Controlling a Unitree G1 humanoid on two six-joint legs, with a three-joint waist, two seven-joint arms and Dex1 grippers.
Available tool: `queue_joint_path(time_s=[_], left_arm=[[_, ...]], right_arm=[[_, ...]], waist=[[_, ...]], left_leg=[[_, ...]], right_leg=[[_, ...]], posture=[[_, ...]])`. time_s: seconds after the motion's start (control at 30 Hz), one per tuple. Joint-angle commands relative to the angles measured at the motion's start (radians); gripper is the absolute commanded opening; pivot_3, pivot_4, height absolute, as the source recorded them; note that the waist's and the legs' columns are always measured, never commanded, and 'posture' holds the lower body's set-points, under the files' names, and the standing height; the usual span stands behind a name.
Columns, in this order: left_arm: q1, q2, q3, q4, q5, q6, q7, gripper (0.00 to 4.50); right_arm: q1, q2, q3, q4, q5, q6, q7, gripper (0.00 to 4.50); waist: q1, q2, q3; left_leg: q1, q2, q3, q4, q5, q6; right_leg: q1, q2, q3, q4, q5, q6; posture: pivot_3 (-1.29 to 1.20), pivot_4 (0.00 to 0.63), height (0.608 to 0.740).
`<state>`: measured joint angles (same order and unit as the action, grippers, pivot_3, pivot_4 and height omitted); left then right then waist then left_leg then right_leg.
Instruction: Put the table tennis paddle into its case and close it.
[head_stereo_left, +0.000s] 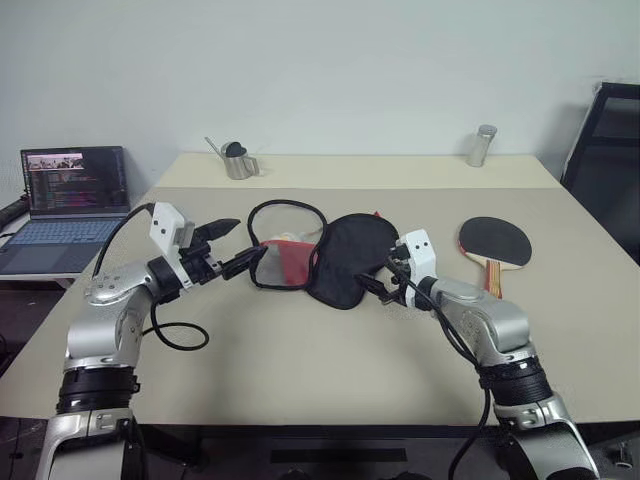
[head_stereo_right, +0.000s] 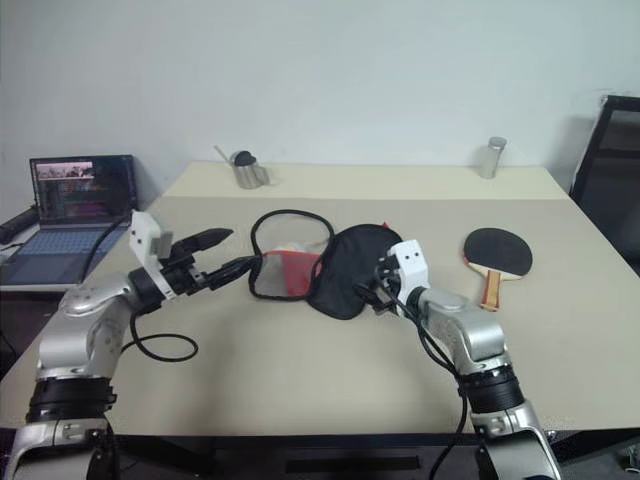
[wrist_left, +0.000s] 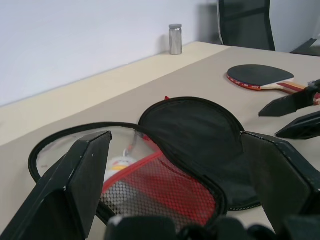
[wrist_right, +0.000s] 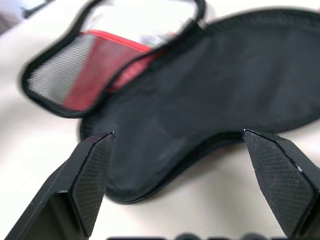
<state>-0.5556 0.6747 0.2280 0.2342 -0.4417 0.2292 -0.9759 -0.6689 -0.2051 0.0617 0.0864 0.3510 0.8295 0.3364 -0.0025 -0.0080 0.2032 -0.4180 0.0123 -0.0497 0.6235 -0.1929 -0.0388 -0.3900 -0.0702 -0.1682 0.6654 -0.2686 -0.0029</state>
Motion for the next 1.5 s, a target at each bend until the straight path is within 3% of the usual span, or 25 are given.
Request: queue_joint_path(time_s=[0.03,0.2,0.63,0.77,1.1,1.13,1.5], left_arm=[[-0.025,0.017,0.004,0.003,0.008,-0.026,-0.013,4.47],[-0.031,0.018,0.008,0.016,0.015,-0.034,-0.013,4.47],[-0.003,0.025,0.025,0.002,0.016,-0.044,-0.009,4.47],[0.0,0.026,0.023,-0.015,0.012,-0.038,-0.013,4.5],[0.007,0.022,0.006,-0.103,-0.003,-0.004,-0.027,4.5],[0.007,0.021,0.002,-0.116,-0.007,0.004,-0.029,4.5],[-0.007,0.012,-0.045,-0.161,-0.029,0.059,-0.078,4.5]], right_arm=[[-0.055,0.032,-0.025,0.059,-0.02,-0.035,-0.025,4.5],[-0.086,0.066,-0.019,0.167,-0.058,-0.066,-0.045,4.5],[-0.105,0.153,0.013,0.224,-0.086,-0.076,-0.023,4.5],[-0.113,0.171,0.011,0.222,-0.09,-0.079,-0.017,3.67],[-0.113,0.18,-0.029,0.203,-0.075,-0.045,-0.019,0.21],[-0.111,0.176,-0.037,0.197,-0.07,-0.035,-0.02,0.04],[-0.043,-0.016,-0.082,0.032,0.001,0.186,0.076,0.04]], waist=[[0.0,0.0,0.0],[0.0,0.0,0.0],[-0.001,-0.001,0.001],[-0.001,-0.005,0.003],[-0.001,-0.006,0.003],[-0.001,-0.006,0.003],[0.001,-0.007,0.004]], left_leg=[[0.0,0.0,0.001,0.0,0.0,0.0],[0.0,0.0,0.001,0.0,0.0,0.0],[0.001,0.0,0.013,0.001,0.0,0.001],[0.001,0.001,0.02,0.001,0.0,0.001],[0.001,0.004,0.022,0.002,0.0,0.001],[0.001,0.004,0.023,0.002,0.0,0.001],[0.001,0.003,0.023,0.002,0.0,0.001]], right_leg=[[0.0,0.0,0.001,0.0,0.0,0.0],[-0.001,0.0,0.002,0.0,0.0,0.0],[-0.008,0.0,0.015,0.007,0.002,0.0],[-0.015,0.0,0.022,0.014,0.002,0.0],[-0.016,0.001,0.024,0.014,0.002,0.0],[-0.016,0.001,0.024,0.014,0.002,0.0],[-0.016,0.001,0.024,0.014,0.002,0.0]], posture=[[0.0,0.15,0.74],[0.0,0.15,0.74],[0.0,0.15,0.74],[0.0,0.15,0.74],[0.0,0.15,0.74],[0.0,0.15,0.74],[0.0,0.15,0.74]])
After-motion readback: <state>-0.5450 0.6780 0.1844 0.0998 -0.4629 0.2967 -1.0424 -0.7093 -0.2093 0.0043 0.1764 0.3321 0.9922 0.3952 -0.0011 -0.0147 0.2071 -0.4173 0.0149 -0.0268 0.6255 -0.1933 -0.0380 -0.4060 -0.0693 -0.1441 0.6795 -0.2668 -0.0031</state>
